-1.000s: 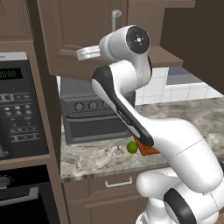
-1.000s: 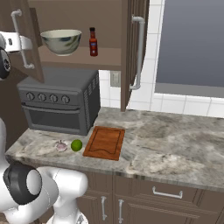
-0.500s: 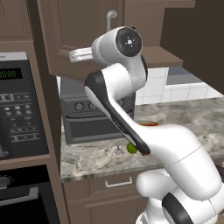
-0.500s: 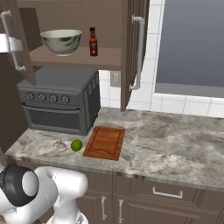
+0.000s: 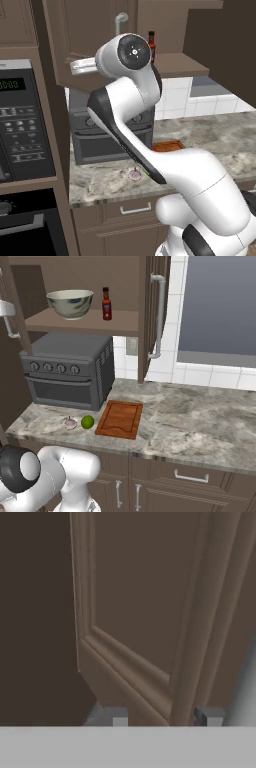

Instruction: Open the cabinet. Place the bowl and condiment on the counter. Then place the lime and garlic on the cutting board.

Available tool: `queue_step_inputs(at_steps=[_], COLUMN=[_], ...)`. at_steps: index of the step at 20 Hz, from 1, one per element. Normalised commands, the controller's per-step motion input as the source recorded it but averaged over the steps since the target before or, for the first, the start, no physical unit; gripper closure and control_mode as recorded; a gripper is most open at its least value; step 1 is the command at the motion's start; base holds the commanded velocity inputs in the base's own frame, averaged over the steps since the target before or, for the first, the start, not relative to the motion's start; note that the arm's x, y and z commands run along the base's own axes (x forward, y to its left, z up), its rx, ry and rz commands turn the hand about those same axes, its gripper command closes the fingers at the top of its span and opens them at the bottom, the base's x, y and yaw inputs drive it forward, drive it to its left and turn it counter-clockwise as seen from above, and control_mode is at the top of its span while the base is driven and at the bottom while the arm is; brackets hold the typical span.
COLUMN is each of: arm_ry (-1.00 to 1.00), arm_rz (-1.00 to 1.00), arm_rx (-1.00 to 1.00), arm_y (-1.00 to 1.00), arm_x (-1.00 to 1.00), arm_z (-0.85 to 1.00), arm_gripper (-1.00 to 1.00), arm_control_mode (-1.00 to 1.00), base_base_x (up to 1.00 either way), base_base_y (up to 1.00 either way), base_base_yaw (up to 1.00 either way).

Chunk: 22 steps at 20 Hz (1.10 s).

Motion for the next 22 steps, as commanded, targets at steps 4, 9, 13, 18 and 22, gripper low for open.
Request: queue_step_inputs(at_steps=[4,9,13,18,22], arm_ry=[0.00,0.00,-0.01,-0.07,-0.09], arm_rz=[0.00,0.00,-0.02,-0.07,-0.12], arm_rx=[0.00,0.03,0.06,0.04,0.01], arm_y=[-0.01,-0.87,-1.00,-0.50,0.00], arm_x=[-0.59,-1.00,-1.00,-1.00,-1.00], arm_z=[0.06,0.16,0.25,0.41,0.64], arm_gripper=[-1.00,-1.00,-1.00,-1.00,-1.00], arm_control_mode=[-1.00,-1.00,-1.00,-1.00,-1.00], base_base_x=[0.00,0.00,0.00,0.00,0.00], base_base_y=[0.00,0.00,0.00,0.00,0.00], base_base_yaw=[0.00,0.00,0.00,0.00,0.00])
